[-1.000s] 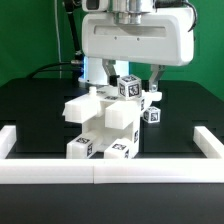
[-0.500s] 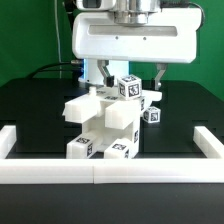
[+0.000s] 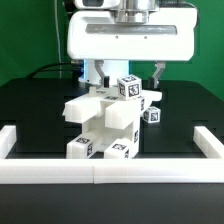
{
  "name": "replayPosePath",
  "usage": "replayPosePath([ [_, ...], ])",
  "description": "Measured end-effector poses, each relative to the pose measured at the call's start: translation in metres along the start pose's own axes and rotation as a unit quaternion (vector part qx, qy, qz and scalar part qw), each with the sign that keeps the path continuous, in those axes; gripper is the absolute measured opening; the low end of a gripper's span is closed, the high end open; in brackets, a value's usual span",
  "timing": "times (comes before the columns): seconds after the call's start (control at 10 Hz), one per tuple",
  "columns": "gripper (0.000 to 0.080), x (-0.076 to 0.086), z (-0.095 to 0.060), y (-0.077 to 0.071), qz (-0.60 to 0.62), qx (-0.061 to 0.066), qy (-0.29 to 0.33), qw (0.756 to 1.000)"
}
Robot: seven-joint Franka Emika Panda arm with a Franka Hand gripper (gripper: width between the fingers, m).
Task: Assemble chair
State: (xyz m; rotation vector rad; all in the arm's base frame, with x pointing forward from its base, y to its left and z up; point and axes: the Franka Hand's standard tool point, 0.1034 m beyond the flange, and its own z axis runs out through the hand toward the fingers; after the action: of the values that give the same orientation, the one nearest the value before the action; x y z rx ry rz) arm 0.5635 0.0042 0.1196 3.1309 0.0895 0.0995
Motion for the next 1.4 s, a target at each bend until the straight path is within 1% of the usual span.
replayPosePath([
  [0.3, 0.0625, 0.0000, 0.0000, -0.0003, 0.002, 0.000, 0.000, 1.000],
  [0.5, 0.0283, -0.0001, 0.0001, -0.0004, 0.002, 0.000, 0.000, 1.000],
  [1.0, 0.0286, -0.0001, 0.0002, -0.0003, 0.017, 0.000, 0.000, 1.000],
  [1.2, 0.0286, -0.0002, 0.0003, -0.0006, 0.099, 0.001, 0.000, 0.995],
  [1.4, 0.0287, -0.0002, 0.0005, -0.0006, 0.147, 0.001, 0.000, 0.989],
])
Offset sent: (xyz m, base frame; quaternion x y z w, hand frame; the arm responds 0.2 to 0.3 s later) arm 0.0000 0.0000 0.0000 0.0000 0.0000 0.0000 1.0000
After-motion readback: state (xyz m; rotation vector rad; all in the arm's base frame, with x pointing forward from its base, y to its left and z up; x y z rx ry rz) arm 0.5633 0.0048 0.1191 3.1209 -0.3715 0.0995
